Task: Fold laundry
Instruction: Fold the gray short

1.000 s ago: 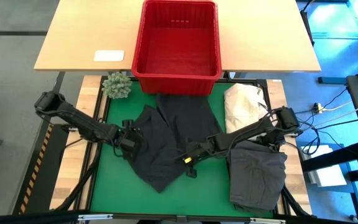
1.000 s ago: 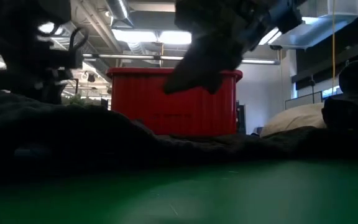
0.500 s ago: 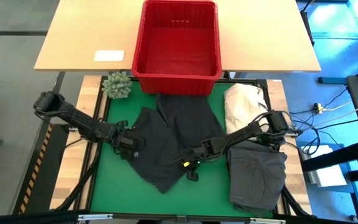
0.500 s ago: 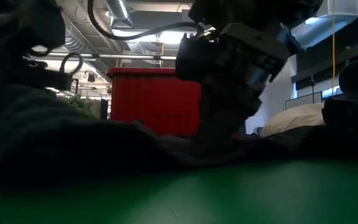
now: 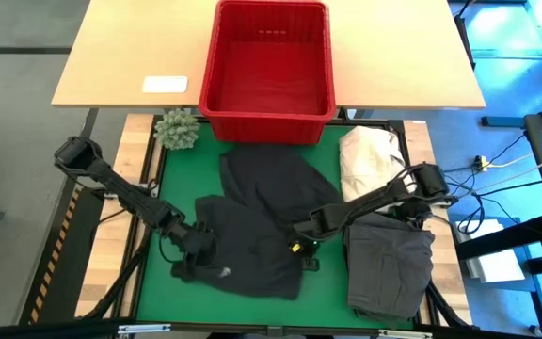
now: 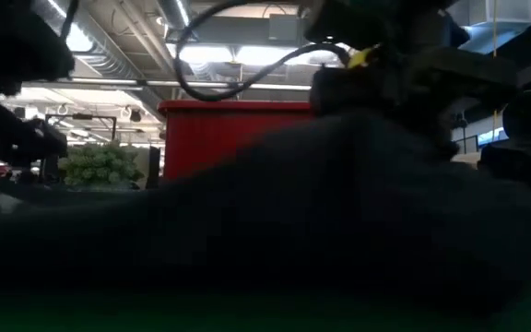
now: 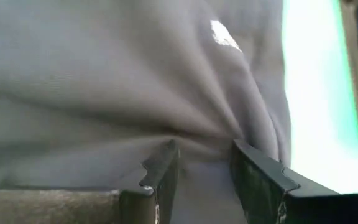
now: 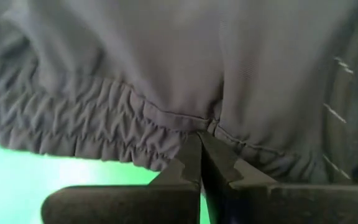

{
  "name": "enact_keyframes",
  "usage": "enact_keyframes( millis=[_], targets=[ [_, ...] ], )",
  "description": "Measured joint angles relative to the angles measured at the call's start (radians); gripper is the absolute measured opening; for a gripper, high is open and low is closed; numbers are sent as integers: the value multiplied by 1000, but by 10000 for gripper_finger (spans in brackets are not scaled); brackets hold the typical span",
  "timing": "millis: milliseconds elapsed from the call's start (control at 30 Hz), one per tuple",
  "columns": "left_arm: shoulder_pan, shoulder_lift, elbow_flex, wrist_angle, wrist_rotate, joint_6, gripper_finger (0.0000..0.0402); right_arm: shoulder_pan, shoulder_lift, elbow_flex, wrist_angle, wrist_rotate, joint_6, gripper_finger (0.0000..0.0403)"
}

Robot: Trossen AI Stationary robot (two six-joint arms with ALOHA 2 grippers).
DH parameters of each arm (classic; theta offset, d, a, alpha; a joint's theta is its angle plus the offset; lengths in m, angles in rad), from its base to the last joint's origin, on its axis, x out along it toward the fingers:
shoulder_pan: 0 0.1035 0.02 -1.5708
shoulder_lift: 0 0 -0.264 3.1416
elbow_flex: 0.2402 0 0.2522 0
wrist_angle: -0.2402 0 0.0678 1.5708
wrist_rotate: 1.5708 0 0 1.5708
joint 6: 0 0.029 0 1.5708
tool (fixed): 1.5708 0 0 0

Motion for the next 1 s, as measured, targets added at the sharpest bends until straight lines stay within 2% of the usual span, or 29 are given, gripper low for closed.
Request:
enact_keyframes(
  millis=[200,400,533,667,833,1000],
  targets=[
    [-6,-3,70,-25,-45,109,140,0,-66,-8,-146,100,-40,0],
    [-6,-3,167,-200,-178,161,140,14,-131,-8,-102,104,-38,0],
    [-6,-3,216,-337,-337,162,139,35,-147,-8,-24,99,-33,0],
    [14,-4,224,-390,-540,216,137,42,-149,-7,26,129,-35,0],
    [122,-4,224,-381,-719,393,137,37,-149,-6,20,232,-16,0],
    [325,-3,224,-310,-742,606,137,38,-149,-6,32,243,-16,0]
  ],
)
